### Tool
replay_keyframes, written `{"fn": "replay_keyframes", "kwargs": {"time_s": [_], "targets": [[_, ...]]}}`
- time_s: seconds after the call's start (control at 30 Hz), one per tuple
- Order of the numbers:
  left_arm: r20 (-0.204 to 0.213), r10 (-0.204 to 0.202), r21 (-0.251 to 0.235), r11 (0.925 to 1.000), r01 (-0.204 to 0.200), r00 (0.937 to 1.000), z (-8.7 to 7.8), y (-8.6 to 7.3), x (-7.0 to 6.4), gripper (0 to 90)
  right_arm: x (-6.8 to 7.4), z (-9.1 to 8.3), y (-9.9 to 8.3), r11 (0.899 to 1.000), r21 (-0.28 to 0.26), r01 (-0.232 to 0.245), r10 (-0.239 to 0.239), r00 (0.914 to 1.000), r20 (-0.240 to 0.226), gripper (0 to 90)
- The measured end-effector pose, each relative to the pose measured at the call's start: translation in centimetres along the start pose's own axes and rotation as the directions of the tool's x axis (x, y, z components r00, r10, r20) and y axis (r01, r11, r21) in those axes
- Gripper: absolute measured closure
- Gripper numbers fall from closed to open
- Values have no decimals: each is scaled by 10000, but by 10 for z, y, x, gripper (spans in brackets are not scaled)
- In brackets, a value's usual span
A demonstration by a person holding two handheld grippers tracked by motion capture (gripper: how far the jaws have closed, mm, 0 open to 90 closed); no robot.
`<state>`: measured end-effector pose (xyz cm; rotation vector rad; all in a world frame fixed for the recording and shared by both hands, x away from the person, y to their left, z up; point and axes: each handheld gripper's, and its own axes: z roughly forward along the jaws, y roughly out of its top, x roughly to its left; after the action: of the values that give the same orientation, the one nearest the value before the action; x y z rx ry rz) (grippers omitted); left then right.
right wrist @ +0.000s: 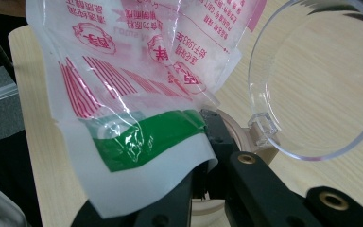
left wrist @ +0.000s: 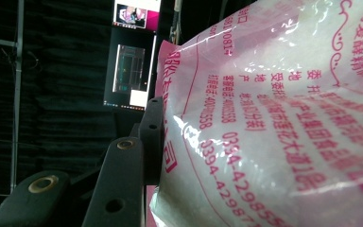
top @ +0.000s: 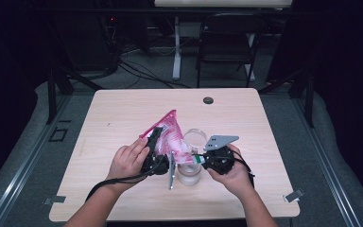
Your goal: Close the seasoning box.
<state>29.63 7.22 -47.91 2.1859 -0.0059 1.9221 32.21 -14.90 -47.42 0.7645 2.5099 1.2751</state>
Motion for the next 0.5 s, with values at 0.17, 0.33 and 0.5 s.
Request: {"fn": "replay_keyframes", "kwargs": {"time_s": [0.17, 0.33, 0.5], "targets": [[-14, 20, -2, 10000, -20, 10000, 0, 1, 0, 632, 0, 0, 0, 10000, -4, -22, 22, 10000, 22, 898], [-51, -1, -56, 10000, 1, 10000, 0, 2, 0, 632, -1, 0, -1, 10000, -10, -28, 28, 10000, 28, 897], [-77, 60, -54, 10000, -61, 10000, 0, 2, 1, 632, -1, 0, -1, 10000, 9, -22, 22, 10000, 44, 897]]}}
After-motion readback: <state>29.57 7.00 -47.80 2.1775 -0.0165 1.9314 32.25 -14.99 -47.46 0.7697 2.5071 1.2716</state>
